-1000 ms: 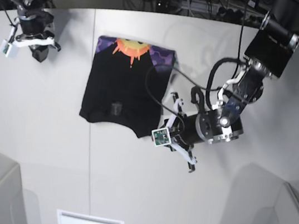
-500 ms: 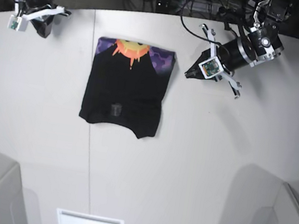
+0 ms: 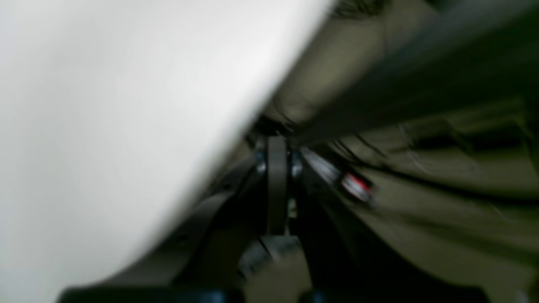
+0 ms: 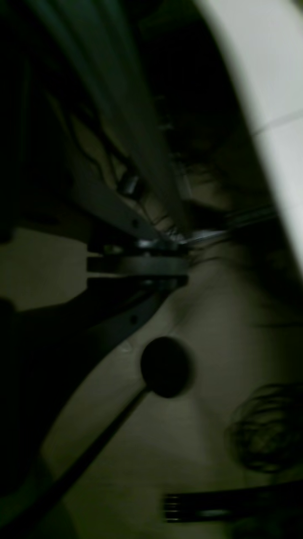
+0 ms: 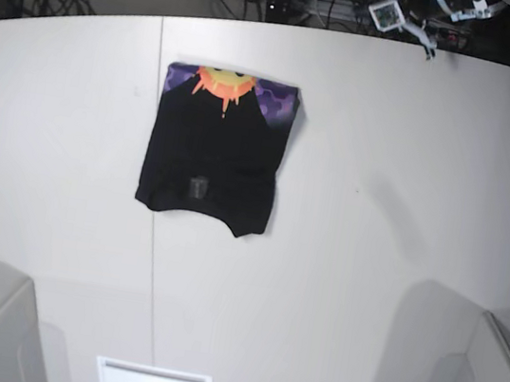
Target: Fold the T-shirt properly
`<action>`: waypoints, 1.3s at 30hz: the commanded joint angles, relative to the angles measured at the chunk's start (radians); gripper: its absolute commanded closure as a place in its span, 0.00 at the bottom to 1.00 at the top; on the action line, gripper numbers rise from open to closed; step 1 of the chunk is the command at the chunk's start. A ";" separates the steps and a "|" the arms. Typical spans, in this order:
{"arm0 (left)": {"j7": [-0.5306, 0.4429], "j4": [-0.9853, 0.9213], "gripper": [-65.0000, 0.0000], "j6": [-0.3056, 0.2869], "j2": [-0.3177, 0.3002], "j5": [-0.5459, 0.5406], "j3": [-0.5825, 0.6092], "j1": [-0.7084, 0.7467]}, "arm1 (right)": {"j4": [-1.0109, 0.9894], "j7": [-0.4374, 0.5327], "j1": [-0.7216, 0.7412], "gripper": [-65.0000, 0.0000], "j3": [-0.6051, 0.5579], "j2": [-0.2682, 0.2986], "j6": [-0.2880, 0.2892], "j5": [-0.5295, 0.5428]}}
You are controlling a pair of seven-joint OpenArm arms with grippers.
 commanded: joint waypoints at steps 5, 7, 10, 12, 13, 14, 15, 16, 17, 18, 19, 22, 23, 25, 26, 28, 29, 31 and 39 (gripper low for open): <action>-0.015 0.003 1.00 -0.009 -0.025 -0.015 -0.038 0.191 | -0.003 -0.231 0.003 1.00 0.004 0.006 0.006 0.007; -0.013 -0.038 1.00 -0.001 -0.025 -0.015 -0.028 0.209 | -0.051 -0.292 0.037 1.00 0.002 0.009 0.006 0.004; -0.013 -0.166 1.00 0.090 -0.009 -0.015 -0.025 0.187 | -0.205 -0.334 0.120 1.00 -0.021 0.048 0.006 -0.010; -0.012 -0.272 1.00 0.110 0.032 -0.015 -0.001 0.123 | -0.337 -0.311 0.180 1.00 -0.084 0.083 0.009 -0.048; -0.012 -0.345 1.00 0.110 0.051 -0.015 0.007 0.086 | -0.420 -0.281 0.214 1.00 -0.130 0.103 0.009 -0.076; -0.012 -0.410 1.00 0.110 0.064 -0.015 0.016 0.052 | -0.492 -0.246 0.243 1.00 -0.168 0.112 0.011 -0.100; -0.012 -0.491 1.00 0.110 0.083 -0.015 0.021 0.011 | -0.575 -0.197 0.275 1.00 -0.217 0.124 0.013 -0.126; -0.012 -0.559 1.00 0.110 0.103 -0.015 0.022 -0.027 | -0.649 -0.153 0.306 1.00 -0.262 0.133 0.013 -0.148; -0.012 -0.622 1.00 0.110 0.126 -0.015 0.022 -0.061 | -0.720 -0.106 0.338 1.00 -0.305 0.144 0.013 -0.166; -0.012 -0.689 1.00 0.110 0.152 -0.009 0.021 -0.096 | -0.807 -0.051 0.370 1.00 -0.354 0.155 0.013 -0.185; -0.015 -0.750 1.00 0.111 0.173 -0.007 0.019 -0.130 | -0.896 0.004 0.405 1.00 -0.401 0.163 0.013 -0.201; -0.018 -0.915 1.00 0.113 0.219 -0.007 0.025 -0.225 | -1.168 0.156 0.528 1.00 -0.519 0.169 0.013 -0.254; -0.018 -0.965 1.00 0.115 0.236 -0.007 0.025 -0.259 | -1.273 0.205 0.571 1.00 -0.547 0.170 0.013 -0.269; -0.021 -1.116 1.00 0.115 0.281 -0.007 0.019 -0.348 | -1.537 0.366 0.677 1.00 -0.605 0.163 0.013 -0.277; -0.033 -1.194 1.00 0.118 0.298 -0.007 0.019 -0.386 | -1.636 0.450 0.714 1.00 -0.627 0.153 0.013 -0.277; -0.142 -1.416 1.00 0.157 0.327 -0.006 0.028 -0.488 | -1.812 0.658 0.778 1.00 -0.677 0.123 0.013 -0.278; -0.208 -1.530 1.00 0.191 0.334 -0.006 0.028 -0.534 | -1.861 0.736 0.795 1.00 -0.702 0.112 0.011 -0.278; -0.363 -1.768 1.00 0.268 0.347 -0.006 0.028 -0.638 | -1.904 0.863 0.813 1.00 -0.763 0.092 0.005 -0.280; -0.642 -1.909 1.00 0.401 0.347 -0.004 0.028 -0.736 | -1.907 0.908 0.836 1.00 -0.714 0.020 0.003 -0.275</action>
